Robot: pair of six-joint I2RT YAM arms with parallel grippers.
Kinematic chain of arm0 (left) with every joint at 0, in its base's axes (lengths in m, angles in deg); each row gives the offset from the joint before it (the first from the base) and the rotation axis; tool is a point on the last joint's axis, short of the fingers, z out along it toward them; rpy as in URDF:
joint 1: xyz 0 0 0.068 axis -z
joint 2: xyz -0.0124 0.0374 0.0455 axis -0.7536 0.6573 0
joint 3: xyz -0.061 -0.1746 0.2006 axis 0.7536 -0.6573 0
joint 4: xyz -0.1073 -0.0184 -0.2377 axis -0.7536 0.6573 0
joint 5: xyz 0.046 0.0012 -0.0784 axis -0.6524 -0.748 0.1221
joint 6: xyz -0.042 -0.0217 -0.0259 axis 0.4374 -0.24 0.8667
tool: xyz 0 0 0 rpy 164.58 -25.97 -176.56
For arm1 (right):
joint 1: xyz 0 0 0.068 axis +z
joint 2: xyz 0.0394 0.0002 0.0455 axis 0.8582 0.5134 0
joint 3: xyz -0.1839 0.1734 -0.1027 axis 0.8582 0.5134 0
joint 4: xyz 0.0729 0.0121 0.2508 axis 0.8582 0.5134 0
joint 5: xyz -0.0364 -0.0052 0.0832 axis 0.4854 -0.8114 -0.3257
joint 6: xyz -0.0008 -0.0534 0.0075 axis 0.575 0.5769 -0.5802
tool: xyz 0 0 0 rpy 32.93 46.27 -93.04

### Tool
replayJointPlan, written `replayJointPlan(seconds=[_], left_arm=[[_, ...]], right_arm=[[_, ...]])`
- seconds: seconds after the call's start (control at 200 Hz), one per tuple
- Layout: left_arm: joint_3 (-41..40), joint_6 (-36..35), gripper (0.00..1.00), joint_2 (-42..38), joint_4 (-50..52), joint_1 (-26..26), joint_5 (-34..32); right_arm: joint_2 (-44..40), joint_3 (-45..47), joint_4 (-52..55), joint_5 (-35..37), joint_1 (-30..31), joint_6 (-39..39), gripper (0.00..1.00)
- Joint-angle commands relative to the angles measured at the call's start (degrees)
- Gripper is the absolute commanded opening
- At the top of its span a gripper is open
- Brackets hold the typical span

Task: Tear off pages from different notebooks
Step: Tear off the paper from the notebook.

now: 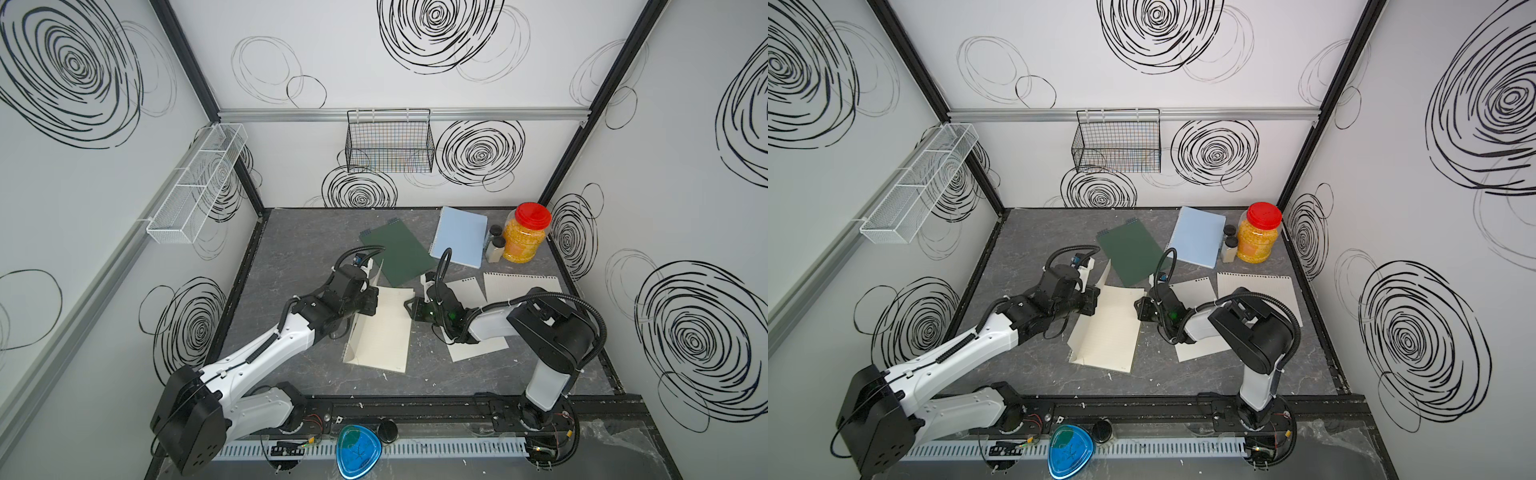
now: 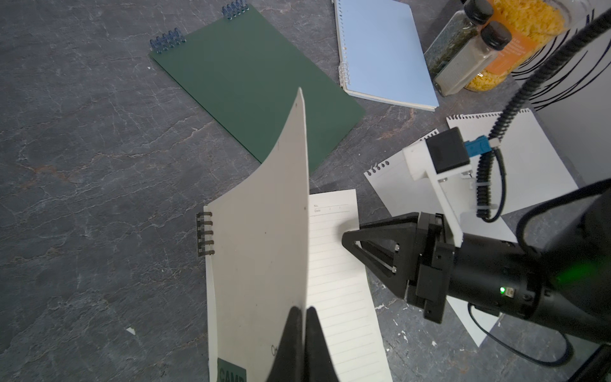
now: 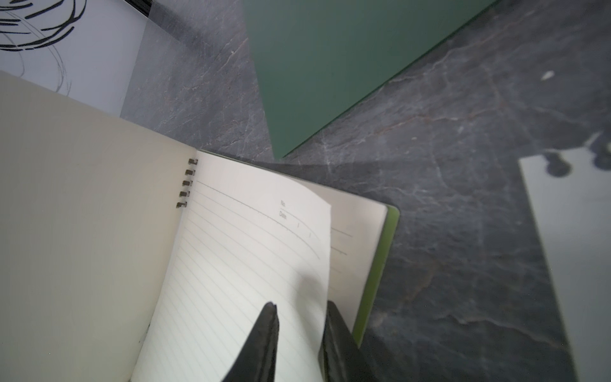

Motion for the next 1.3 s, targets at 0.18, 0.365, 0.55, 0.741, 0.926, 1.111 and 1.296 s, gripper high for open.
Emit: replayJointPlan(seconds=[0.18, 0.365, 0.55, 0.741, 0.926, 1.111, 1.296], left_arm=[[-0.93, 0.58, 0.0, -0.34, -0.18, 0.07, -0.81], [-0.92, 0.43, 0.0, -1.08, 0.22, -0.22, -1.12], [-1.32, 0.62, 0.0, -1.38, -0.01, -0.4, -1.22], [-2.16, 1.42, 0.0, -1.7, -0.36, -1.55, -2.28], [-3.04, 1.69, 0.0, -3.05, -0.87, -3.75, -1.31], [-3.31, 1.51, 0.0, -3.73, -0.35, -4.82, -0.71], [-3.87, 1.46, 0.0, -4.51, -0.04, -5.96, -0.82]], right_arm=[[3.68, 1.68, -9.57, -8.19, -1.35, -1.09, 0.23], [0.71, 4.63, -15.39, -11.69, -1.24, -1.06, 0.24], [2.69, 3.19, -13.58, -11.12, -0.89, -0.95, 0.29], [6.68, 1.28, -14.31, -12.08, -0.46, -1.93, 0.29], [7.68, -0.18, -14.67, -13.14, 0.07, -1.98, 0.29], [7.75, -0.26, -16.47, -15.1, 0.1, -2.07, 0.35], [8.44, -0.32, -16.48, -15.08, 0.27, -2.29, 0.33]])
